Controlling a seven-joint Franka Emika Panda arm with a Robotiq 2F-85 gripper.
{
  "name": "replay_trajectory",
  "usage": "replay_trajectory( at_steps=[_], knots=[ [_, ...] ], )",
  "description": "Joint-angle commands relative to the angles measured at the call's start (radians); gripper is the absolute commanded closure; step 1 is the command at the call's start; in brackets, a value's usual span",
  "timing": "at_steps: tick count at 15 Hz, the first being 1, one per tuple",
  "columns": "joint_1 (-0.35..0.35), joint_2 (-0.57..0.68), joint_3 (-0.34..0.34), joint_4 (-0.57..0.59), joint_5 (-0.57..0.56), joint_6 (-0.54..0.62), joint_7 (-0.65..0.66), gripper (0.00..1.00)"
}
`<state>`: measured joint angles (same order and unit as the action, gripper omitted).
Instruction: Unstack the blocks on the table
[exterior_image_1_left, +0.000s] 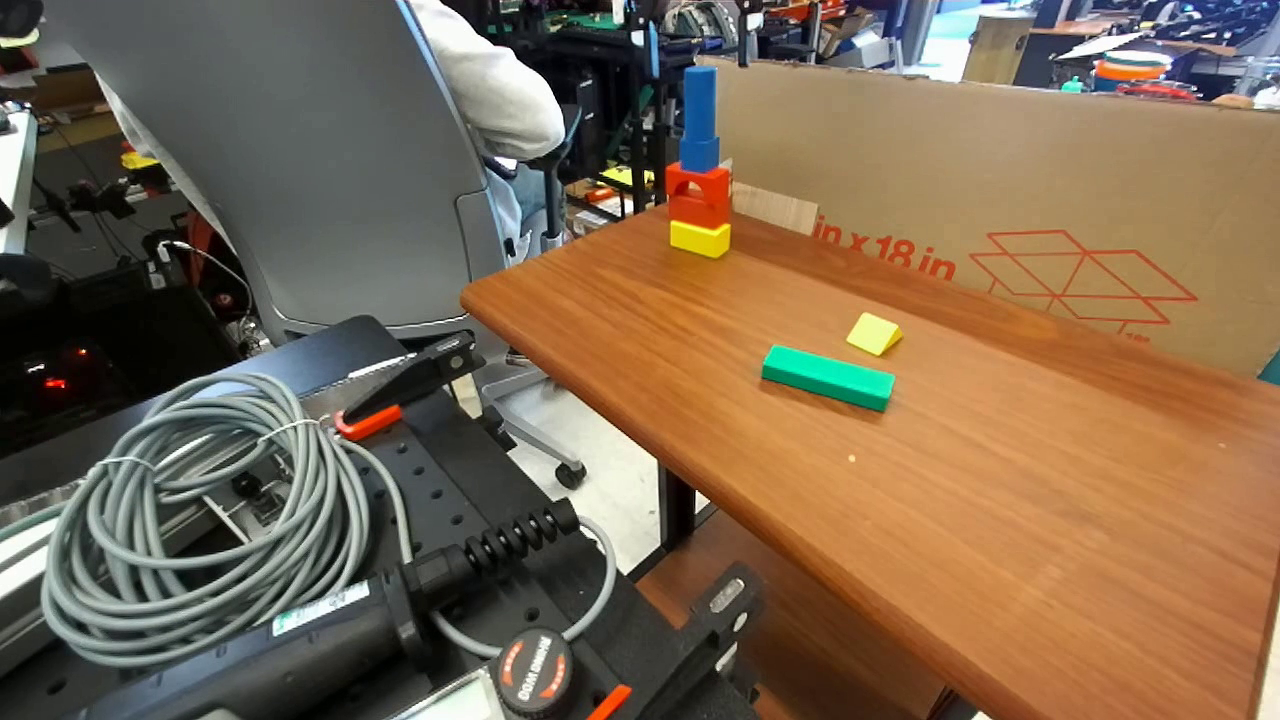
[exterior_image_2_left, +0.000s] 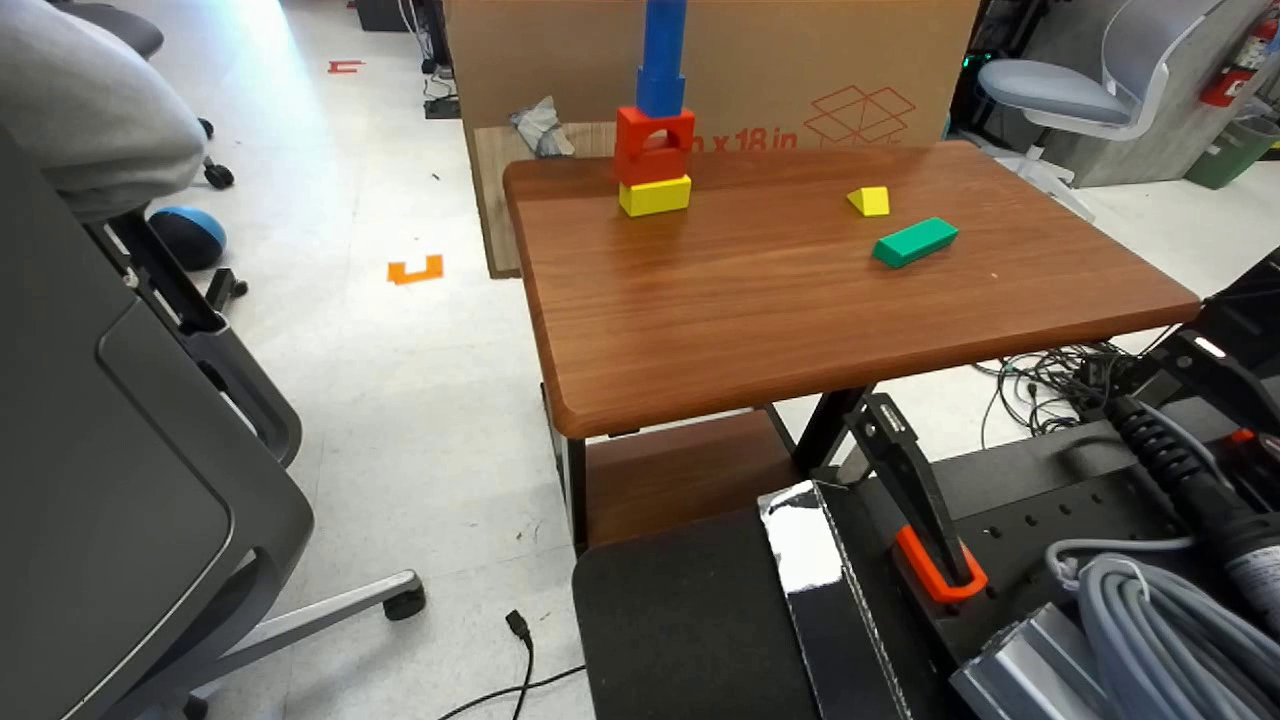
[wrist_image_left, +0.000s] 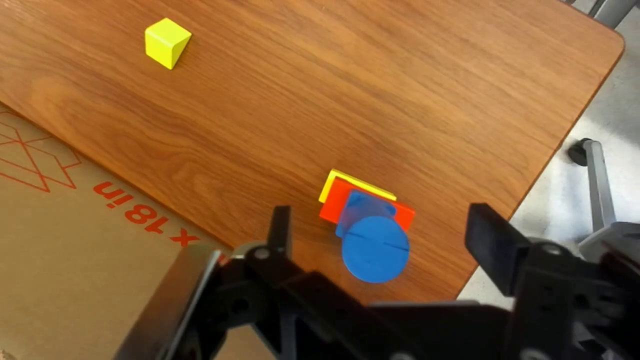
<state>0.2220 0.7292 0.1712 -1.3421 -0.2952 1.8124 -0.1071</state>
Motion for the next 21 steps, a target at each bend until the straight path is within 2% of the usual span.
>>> replay_trajectory(
  at_steps=[1,6,8,12,15,21],
  knots=[
    [0.032,0.076,-0.024,0.133,0.020,-0.092,-0.041,0.42],
    [0.027,0.097,-0.015,0.184,0.035,-0.139,-0.095,0.82],
    [0.014,0.072,-0.005,0.171,0.053,-0.145,-0.134,0.92],
    [0.002,-0.035,-0.015,0.086,0.051,-0.109,-0.149,0.92],
    [-0.005,-0.086,-0.043,0.067,0.029,-0.109,-0.131,0.92],
    [-0.112,-0.143,-0.098,0.002,0.062,-0.073,-0.129,0.92]
  ],
)
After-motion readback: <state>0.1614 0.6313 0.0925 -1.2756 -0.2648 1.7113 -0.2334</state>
